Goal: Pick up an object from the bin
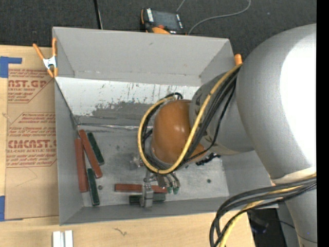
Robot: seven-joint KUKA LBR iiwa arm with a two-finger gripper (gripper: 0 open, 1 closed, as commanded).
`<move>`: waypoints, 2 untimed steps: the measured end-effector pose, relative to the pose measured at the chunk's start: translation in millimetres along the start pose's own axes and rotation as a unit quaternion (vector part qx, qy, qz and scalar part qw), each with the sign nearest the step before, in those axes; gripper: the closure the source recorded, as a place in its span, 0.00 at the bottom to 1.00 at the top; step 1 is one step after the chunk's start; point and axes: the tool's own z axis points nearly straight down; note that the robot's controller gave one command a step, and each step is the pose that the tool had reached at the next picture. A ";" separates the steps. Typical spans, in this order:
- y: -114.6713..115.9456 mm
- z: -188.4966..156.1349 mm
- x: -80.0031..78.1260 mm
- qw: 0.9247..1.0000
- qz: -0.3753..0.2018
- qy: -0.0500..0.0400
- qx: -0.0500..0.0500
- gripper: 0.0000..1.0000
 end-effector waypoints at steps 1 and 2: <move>43.3 6.7 -4.9 1.000 -0.020 -0.003 0.000 0.00; 41.5 5.9 -2.7 1.000 -0.019 0.003 0.001 1.00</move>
Offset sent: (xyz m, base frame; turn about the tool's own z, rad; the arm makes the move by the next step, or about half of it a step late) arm -0.0004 0.0404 -0.0072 -0.0359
